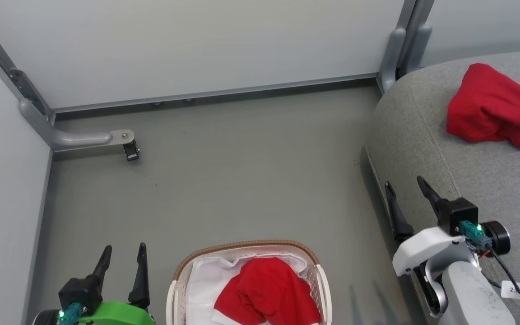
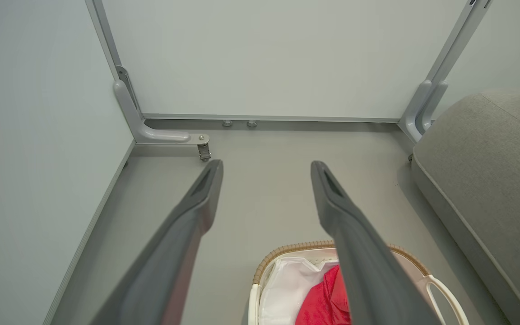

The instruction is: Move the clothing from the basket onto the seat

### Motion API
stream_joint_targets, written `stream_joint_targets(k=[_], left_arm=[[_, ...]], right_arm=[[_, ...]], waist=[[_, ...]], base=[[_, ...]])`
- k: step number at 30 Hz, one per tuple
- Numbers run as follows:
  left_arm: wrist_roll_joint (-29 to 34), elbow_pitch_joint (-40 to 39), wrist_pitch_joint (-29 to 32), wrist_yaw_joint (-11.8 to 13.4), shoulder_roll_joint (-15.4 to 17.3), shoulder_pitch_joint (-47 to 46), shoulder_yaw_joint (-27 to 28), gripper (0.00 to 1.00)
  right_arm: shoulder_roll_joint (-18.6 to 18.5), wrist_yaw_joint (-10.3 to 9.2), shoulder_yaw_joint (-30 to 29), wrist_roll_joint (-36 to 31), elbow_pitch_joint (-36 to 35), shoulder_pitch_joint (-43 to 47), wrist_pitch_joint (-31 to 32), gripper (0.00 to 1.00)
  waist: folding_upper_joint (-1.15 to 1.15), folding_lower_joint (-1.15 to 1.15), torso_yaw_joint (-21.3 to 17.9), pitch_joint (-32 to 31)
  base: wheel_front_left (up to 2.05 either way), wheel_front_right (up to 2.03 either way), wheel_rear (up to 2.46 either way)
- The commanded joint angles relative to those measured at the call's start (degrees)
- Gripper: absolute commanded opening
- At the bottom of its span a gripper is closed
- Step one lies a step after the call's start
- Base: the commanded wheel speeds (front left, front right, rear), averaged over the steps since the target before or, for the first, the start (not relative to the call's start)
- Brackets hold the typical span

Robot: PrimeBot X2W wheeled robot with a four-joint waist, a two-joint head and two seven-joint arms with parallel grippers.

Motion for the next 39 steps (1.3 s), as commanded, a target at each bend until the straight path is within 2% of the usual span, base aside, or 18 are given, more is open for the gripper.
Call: stream_joint_targets(k=[1,20,34,39], left_arm=[[-0.9,0.5,0.0,0.0,0.8,-2.2,-1.3,1.00],[-10.7,7.2,0.0,0.0,6.1,-17.0,-17.3,1.00],[-20.8,16.9,0.0,0.0,11.2,-27.1,-34.7,1.00],[-24.1,20.7,0.0,0.0,12.2,-30.7,-39.8,1.00]], right_arm=[[-0.2,-0.08,0.3,-0.3,-0.6,-1.4,-0.3,1.00],[-0.2,-0.08,3.6,-0.2,-7.7,-11.5,-0.3,1.00],[-0.2,-0.08,6.3,1.0,-14.7,-16.9,-0.3,1.00],[-0.2,-0.08,7.3,1.0,-16.7,-18.2,-0.2,1.00]], waist=[[0.00,0.00,-1.5,3.7],[0.00,0.00,-10.1,24.6],[0.00,0.00,-12.5,35.9],[0.00,0.00,-13.4,38.9]], base=[[0.00,0.00,0.00],[0.00,0.00,0.00],[0.00,0.00,0.00],[0.00,0.00,0.00]])
